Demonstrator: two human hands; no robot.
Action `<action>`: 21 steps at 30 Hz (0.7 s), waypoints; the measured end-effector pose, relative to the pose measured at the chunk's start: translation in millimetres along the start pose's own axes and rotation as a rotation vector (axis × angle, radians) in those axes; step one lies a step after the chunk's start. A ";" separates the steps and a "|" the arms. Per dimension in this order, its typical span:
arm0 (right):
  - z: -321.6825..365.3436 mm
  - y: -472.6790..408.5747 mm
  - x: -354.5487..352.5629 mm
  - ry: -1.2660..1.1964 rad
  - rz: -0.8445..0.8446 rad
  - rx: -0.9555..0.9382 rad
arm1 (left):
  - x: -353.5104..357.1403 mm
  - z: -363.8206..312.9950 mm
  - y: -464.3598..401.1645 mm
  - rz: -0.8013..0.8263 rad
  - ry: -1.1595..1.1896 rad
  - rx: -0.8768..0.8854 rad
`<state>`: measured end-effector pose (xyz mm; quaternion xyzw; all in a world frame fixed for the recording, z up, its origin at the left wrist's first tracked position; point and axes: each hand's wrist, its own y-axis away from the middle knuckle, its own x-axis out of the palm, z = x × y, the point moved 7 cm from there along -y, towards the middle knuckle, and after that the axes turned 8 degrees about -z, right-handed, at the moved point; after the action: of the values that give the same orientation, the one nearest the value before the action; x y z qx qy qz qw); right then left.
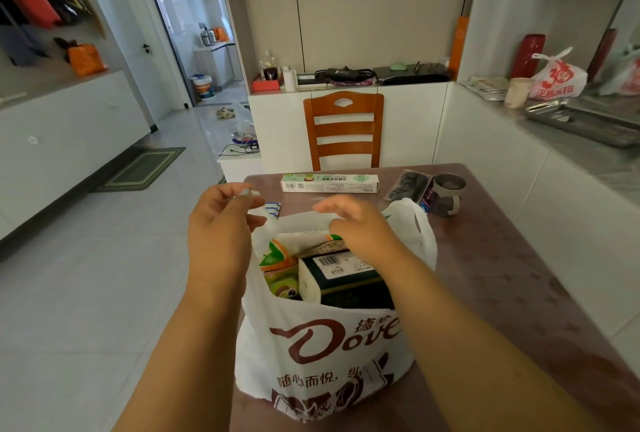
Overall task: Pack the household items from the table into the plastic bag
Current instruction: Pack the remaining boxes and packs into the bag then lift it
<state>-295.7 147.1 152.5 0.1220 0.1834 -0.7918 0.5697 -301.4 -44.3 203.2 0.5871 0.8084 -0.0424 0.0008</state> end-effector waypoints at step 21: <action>-24.4 -51.3 -113.3 0.008 -0.394 0.038 | 44.6 11.1 -77.0 0.154 -0.185 0.021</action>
<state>-308.2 269.2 183.8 0.0974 0.1909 -0.8909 0.4005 -388.9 -26.4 195.1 0.6408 0.7571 -0.1047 0.0724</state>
